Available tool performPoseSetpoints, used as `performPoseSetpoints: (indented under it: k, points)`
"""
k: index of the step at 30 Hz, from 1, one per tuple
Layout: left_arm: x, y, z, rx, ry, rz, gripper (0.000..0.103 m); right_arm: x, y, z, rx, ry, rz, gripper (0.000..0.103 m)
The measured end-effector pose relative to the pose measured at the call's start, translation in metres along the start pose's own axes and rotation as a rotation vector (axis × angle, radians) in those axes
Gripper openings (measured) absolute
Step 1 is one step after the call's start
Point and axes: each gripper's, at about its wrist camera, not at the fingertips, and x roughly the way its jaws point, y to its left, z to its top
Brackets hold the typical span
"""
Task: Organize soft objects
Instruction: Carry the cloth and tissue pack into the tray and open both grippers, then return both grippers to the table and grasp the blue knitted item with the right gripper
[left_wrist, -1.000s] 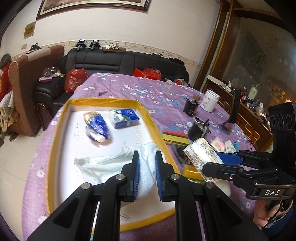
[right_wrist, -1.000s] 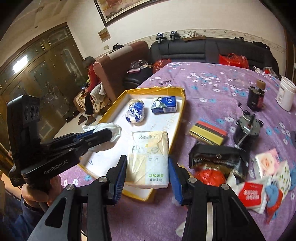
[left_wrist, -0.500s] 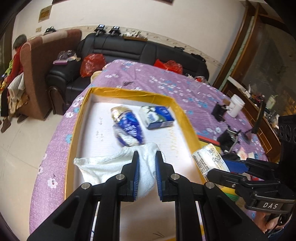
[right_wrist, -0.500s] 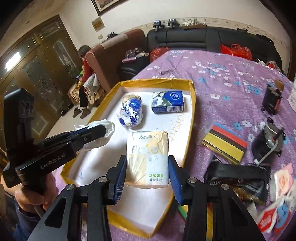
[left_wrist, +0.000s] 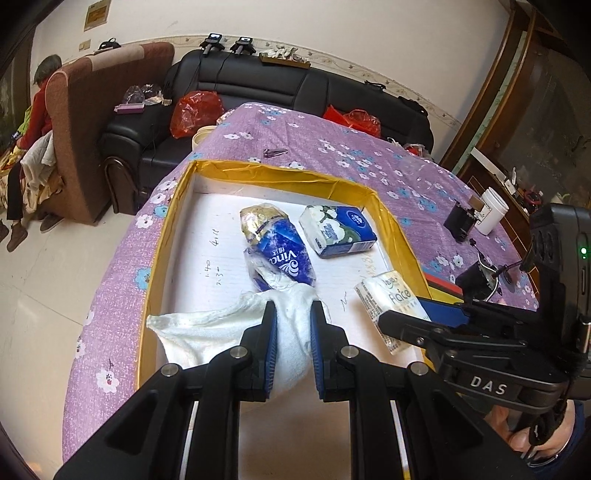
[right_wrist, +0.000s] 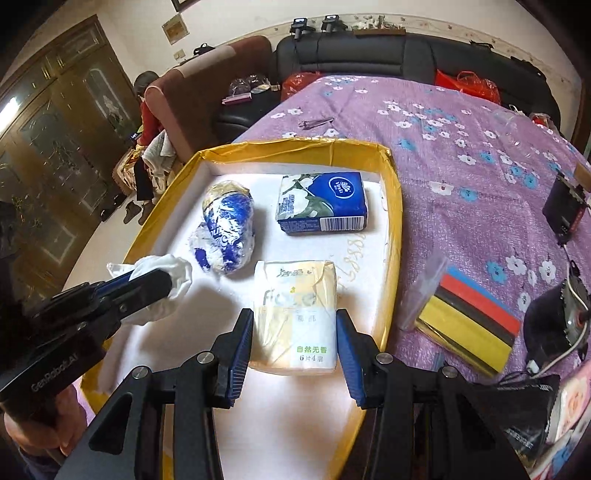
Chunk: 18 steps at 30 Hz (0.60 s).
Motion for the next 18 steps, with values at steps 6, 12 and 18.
performPoseSetpoints:
  k: [6,12,18]
  points:
    - [0.004,0.0,-0.001,-0.002,-0.001,-0.012,0.023,0.009,-0.001,0.002,0.011,0.009,0.002,0.052]
    - [-0.005,-0.003,-0.002,-0.005,-0.028,-0.016,0.045,-0.009,-0.004,-0.002,0.023,-0.027,0.028,0.055]
    - [-0.036,-0.027,-0.017,0.044,-0.086,-0.05,0.045,-0.047,-0.013,-0.029,0.033,-0.081,0.07,0.062]
